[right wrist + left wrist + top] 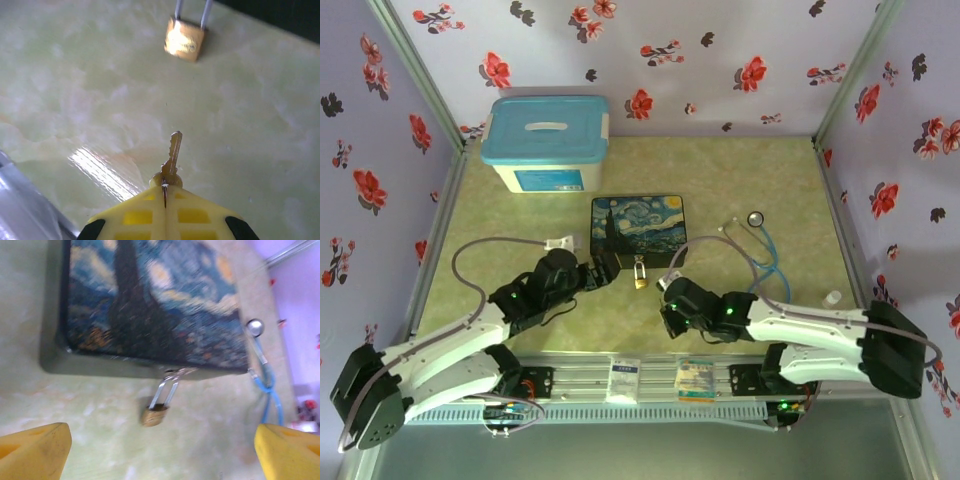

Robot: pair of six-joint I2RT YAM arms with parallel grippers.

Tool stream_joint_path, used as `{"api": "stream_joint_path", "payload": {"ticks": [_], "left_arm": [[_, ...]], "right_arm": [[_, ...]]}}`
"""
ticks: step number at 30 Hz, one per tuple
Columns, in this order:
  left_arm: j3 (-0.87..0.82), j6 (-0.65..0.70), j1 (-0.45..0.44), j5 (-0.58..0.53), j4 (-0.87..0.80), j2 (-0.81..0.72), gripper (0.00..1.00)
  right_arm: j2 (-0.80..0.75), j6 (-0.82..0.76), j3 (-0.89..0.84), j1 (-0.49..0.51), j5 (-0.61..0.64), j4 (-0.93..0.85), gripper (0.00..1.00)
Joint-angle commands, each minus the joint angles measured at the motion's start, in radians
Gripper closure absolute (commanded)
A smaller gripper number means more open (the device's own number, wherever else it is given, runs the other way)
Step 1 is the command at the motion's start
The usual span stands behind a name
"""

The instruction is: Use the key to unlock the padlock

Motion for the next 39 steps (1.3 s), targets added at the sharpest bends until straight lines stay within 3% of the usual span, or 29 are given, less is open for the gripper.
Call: {"api": "stream_joint_path", "payload": {"ticks": [1,5,8,11,16,18,21,24,29,39], "left_arm": [[-0.002,-0.127,-0.006,0.007,0.054,-0.031,0.06],[-0.042,-0.276,-0.044,0.007,0.229,-0.037,0.08],[-0.019,-0.295,-0.08,-0.001,0.284,-0.01,0.09],[0.036,-0.25,-0.092,0.037,0.25,0.035,0.11],[0.069,-0.211,-0.113,0.072,0.224,0.088,0.22],[0.096,-0.164,-0.137,0.036,0.153,0.089,0.29],[0.137,-0.116,-0.158,0.008,0.062,0.1,0.29],[0.094,-0.143,-0.159,0.014,0.141,0.099,0.37],[0.154,-0.077,-0.16,0.012,0.034,0.105,0.46],[0.123,-0.101,-0.16,0.009,0.091,0.124,0.7]], "right_arm": [[-0.093,-0.132,-0.002,-0.042,-0.057,0.004,1.0],[-0.182,-0.161,0.001,-0.083,-0.095,0.082,1.0],[-0.182,-0.212,0.031,-0.087,-0.129,0.13,1.0],[-0.127,-0.247,0.083,-0.087,-0.162,0.136,1.0],[-0.025,-0.272,0.15,-0.087,-0.184,0.148,1.0],[-0.003,-0.283,0.17,-0.087,-0.188,0.145,1.0],[0.03,-0.306,0.219,-0.088,-0.184,0.111,1.0],[0.049,-0.302,0.239,-0.088,-0.209,0.115,1.0],[0.051,-0.293,0.23,-0.088,-0.198,0.151,1.0],[0.051,-0.301,0.22,-0.088,-0.185,0.185,1.0]]}}
